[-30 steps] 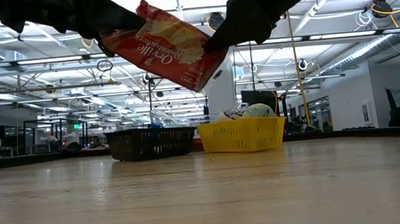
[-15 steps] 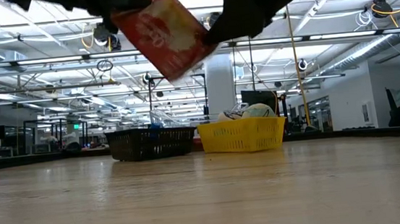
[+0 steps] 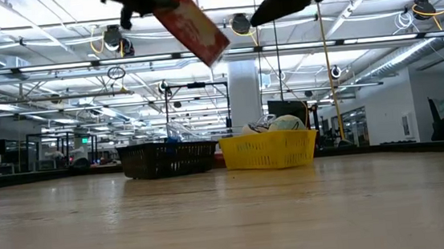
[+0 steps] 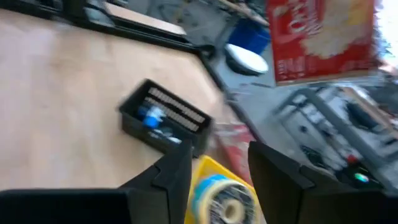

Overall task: Pick & Place Food Item
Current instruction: Put the red bag into the transparent bin

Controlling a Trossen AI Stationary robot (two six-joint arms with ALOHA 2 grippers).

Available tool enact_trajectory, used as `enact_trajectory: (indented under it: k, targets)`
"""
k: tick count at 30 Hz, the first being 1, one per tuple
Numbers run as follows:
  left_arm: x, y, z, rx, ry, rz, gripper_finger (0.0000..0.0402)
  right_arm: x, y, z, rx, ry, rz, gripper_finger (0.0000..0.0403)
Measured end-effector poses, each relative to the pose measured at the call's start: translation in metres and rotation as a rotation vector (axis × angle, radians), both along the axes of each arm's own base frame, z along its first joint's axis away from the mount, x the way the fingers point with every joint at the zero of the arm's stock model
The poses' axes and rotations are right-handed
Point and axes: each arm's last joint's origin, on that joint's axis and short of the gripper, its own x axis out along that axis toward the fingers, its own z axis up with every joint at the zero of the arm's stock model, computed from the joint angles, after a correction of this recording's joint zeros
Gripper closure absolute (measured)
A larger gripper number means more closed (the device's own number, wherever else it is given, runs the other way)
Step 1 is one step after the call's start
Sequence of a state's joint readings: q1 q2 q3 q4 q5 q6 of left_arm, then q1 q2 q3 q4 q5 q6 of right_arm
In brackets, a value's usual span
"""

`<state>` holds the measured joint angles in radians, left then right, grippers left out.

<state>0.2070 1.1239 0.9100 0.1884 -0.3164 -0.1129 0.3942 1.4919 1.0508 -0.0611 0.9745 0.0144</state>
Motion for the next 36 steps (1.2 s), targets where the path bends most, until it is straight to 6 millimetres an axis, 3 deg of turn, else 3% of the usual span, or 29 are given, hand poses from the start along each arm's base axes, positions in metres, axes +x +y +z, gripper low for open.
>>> enact_trajectory:
  k: [9,17,27,36]
  targets:
    - [0.031,0.080,-0.053,-0.304,-0.070,0.105,0.0398,-0.027,0.001,0.010,-0.012,-0.025,-0.128,0.0266]
    - [0.047,0.133,-0.102,-0.489,-0.183,0.130,0.0398,-0.032,0.005,0.008,-0.009,-0.008,-0.117,0.0273]
    - [0.066,0.138,-0.143,-0.615,-0.184,0.097,0.0399,-0.032,0.005,0.008,-0.009,-0.009,-0.117,0.0273]
    - [0.071,0.136,-0.152,-0.639,-0.223,0.185,0.0391,-0.031,0.005,0.009,-0.002,-0.018,-0.117,0.0273]
